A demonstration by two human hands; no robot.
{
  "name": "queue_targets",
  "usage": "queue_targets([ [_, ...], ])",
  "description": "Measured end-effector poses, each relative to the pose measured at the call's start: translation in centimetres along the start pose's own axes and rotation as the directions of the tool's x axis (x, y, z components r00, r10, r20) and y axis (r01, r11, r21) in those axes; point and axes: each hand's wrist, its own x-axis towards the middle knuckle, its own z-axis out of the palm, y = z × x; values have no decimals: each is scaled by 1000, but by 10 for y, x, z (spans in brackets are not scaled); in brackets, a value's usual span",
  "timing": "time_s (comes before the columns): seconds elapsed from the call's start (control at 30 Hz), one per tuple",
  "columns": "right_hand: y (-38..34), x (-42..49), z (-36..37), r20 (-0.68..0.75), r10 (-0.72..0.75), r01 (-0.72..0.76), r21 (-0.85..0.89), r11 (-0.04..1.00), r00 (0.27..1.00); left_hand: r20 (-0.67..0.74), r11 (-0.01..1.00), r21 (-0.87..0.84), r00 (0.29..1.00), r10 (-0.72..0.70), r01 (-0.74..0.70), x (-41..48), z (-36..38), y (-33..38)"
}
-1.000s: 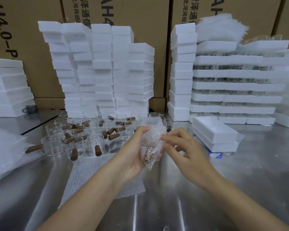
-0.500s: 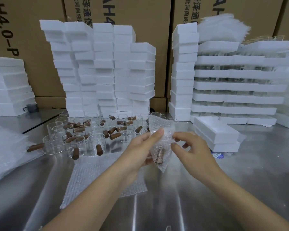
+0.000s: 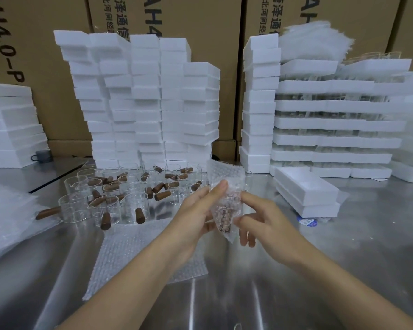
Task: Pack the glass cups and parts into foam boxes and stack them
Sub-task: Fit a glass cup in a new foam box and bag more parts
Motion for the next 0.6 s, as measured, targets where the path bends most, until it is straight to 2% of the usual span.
queue_targets([
  [0.13,1,1,1,-225,-32,30,-14,999,974,-4,999,-37,1000,5,-5,1,3,-2],
  [0.2,0,0,0,-203,-35,34,-8,999,978,9,999,-47,1000,-5,5,1,4,-1],
  [0.37,-1,-3,3,-20,78,-78,-12,997,997,15,997,-22,997,-70,70,1,2,-3],
  [0.5,2,4,-10,73,34,-36,32,999,997,-1,988,28,988,-151,151,3,0,-4],
  [0.57,8,7,-14,36,-7,5,42,999,999,-2,985,15,985,-173,173,3,-1,-6],
  [0.6,12,9,-17,-39,-9,10,5,1000,999,-2,984,3,984,-177,177,3,0,-6],
])
